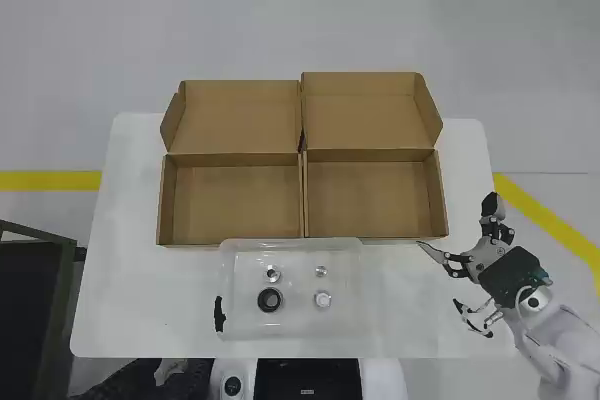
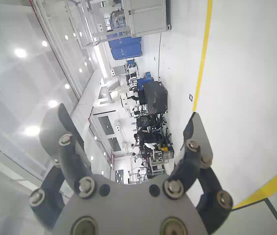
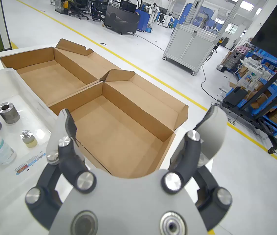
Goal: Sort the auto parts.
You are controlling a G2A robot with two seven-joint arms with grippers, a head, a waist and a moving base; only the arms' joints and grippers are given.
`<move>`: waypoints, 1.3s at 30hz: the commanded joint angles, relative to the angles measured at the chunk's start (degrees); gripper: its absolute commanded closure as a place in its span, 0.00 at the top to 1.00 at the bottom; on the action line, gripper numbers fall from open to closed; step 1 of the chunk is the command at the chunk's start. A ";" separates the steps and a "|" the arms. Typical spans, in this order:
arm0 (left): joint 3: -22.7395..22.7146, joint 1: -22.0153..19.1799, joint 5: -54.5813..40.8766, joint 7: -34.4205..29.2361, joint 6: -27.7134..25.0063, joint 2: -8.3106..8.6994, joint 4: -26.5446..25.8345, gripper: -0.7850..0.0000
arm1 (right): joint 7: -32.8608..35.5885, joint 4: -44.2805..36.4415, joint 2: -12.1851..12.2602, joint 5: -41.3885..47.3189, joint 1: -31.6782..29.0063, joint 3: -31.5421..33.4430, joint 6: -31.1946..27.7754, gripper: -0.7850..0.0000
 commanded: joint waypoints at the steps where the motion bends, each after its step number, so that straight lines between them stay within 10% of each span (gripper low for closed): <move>1: 0.00 0.00 0.00 0.00 0.00 0.00 0.00 1.00 | 0.00 0.00 0.00 0.00 0.00 0.00 0.00 1.00; 39: 0.00 0.00 0.00 0.00 0.00 0.00 0.00 1.00 | 7.97 -4.02 0.55 -3.64 4.82 -8.72 -7.51 1.00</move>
